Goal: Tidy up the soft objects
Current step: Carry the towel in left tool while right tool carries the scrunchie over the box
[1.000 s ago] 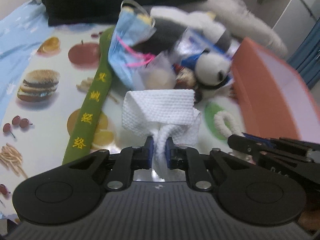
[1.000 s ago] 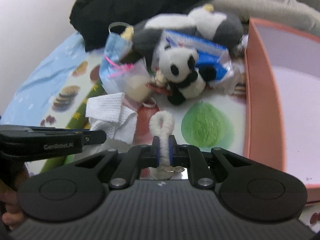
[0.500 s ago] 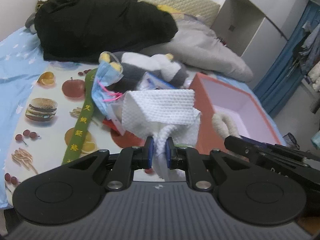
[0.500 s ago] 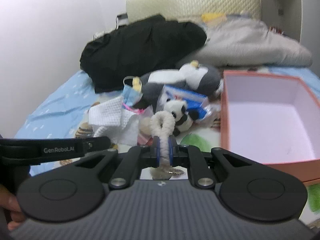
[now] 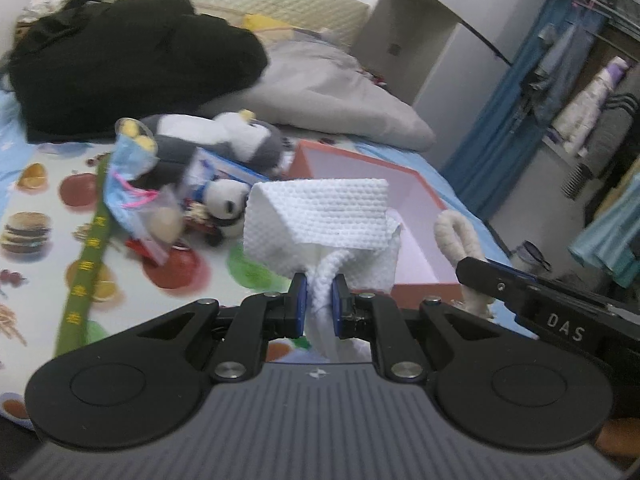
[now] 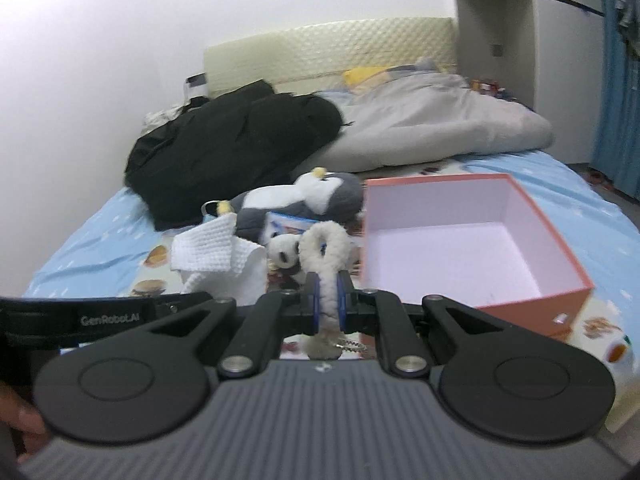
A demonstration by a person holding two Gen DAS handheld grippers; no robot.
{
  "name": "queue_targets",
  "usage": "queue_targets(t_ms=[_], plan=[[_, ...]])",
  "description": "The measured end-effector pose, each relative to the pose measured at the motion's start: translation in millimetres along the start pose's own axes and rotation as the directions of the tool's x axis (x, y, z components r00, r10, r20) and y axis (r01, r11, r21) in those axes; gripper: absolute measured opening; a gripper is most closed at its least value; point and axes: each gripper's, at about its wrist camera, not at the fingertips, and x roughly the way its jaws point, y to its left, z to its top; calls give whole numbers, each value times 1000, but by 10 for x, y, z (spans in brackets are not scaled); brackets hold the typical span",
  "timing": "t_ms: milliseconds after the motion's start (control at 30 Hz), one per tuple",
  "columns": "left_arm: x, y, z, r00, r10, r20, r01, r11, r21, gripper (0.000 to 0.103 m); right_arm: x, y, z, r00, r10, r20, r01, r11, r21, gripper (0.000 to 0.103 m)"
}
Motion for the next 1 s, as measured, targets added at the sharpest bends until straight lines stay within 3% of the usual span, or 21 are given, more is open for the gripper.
queue_targets(t_ms=[233,467,733,1000], plan=[[183,-277,70,998,-49,-33,51,998,46,15,-74,-285,-26,998,-61,-2,61,997,44,12],[594,-500,365,995,-67,-67,72,995,69,15,122,-701,106,995,-94,-27,97,989,113,12],[1474,-816,700,986,-64,-156,80,992,100,16,622,-1287,318,989,-124,-83,135,981,142,12],[2401,-972,917,963,-46,-267,79,990,116,16,1206,-1800,380,978,-124,-170,154,973,172,13]])
